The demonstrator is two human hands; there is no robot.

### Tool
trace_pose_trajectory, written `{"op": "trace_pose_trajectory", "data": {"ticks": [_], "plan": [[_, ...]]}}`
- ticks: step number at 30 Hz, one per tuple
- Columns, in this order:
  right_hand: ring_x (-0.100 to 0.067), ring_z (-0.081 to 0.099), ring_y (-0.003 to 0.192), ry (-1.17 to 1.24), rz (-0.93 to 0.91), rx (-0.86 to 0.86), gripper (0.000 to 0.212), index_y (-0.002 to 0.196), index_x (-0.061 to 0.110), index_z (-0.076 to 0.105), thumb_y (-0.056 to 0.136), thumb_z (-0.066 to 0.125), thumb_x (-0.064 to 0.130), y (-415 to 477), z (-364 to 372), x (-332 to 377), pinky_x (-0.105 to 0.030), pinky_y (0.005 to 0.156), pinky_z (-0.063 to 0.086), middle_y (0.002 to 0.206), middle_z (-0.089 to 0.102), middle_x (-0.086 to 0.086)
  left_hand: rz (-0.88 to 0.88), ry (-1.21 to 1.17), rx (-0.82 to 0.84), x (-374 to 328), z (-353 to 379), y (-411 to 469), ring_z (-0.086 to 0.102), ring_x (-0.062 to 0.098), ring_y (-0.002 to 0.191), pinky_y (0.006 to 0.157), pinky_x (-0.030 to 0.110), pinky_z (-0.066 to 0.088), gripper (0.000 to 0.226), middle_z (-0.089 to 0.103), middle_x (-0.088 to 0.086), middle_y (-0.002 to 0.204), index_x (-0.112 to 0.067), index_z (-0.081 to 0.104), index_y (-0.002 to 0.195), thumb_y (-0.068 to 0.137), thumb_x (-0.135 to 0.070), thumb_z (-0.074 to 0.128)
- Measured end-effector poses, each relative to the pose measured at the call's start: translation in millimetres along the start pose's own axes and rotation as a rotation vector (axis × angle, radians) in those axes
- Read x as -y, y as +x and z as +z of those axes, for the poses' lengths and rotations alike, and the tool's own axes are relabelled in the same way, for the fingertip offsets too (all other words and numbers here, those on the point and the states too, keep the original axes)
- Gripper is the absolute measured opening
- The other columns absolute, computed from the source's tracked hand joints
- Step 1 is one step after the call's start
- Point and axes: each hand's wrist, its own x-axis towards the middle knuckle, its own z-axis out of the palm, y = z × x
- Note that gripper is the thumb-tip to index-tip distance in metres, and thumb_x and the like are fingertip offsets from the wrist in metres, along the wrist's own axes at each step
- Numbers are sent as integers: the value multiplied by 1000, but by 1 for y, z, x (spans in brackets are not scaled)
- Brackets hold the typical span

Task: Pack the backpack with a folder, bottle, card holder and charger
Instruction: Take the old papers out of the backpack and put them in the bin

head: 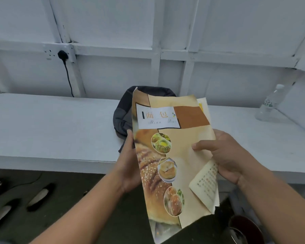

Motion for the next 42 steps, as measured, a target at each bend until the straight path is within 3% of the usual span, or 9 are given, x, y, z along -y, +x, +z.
{"op": "trace_pose_trajectory", "data": {"ticks": [4,6,9,13,17,26,28,33,42], "plan": [[-39,73,97,32,-11,-2,33,114,3,68,84,61,-9,-1,8,-2,-48,84,60,107,76,-19,144,285,-254,4,-18,7,77,31,79,65,36,62,65,71,25,117,-4,54,138,110,-51,20],[-37,75,91,48,-16,23,31,112,3,69,85,61,-9,-3,10,-3,-44,73,63,105,76,-19,123,390,-371,13,-29,18,73,34,101,87,46,59,73,68,25,128,-1,56,136,104,-62,32],[-33,76,84,-36,-45,-96,30,109,8,69,84,64,-7,-3,9,-4,-38,64,60,98,78,-15,81,347,-291,22,-33,20,56,41,133,115,60,37,98,64,19,139,-12,67,133,80,-90,43],[-23,77,75,-176,-79,-310,31,101,15,66,79,65,-6,0,6,-9,-33,57,59,86,79,-4,28,219,-154,-2,-27,24,70,20,116,95,33,57,71,78,-3,117,-37,80,108,89,-80,27],[-14,73,66,-364,-108,-453,26,89,23,64,76,65,1,3,9,-17,-34,58,61,77,75,3,152,329,-83,-9,-34,13,64,43,123,103,57,51,71,67,18,135,-25,69,131,84,-76,54],[-9,68,80,-387,-84,-448,33,100,28,52,79,69,9,7,23,-31,-23,55,50,94,67,5,463,775,-255,-19,-37,2,77,28,99,75,40,63,26,78,4,114,-26,61,124,98,-26,66],[-4,70,75,-389,-86,-389,29,102,29,57,81,68,12,7,25,-35,-18,54,51,92,72,7,492,824,-308,-23,-41,2,78,24,95,71,35,64,20,80,0,110,-27,61,121,101,-30,61],[-11,73,90,-308,-120,-365,17,107,27,67,90,69,28,11,32,-45,-34,79,59,99,77,9,618,959,-428,-26,-42,5,79,14,87,69,32,63,18,81,-9,99,-36,67,108,102,-47,53],[-13,70,91,-181,-156,-486,20,106,32,59,103,43,44,22,46,-64,-32,73,55,100,72,9,734,1031,-517,-33,-44,10,77,8,81,58,21,59,22,77,-15,92,-39,58,89,102,-54,49]]}}
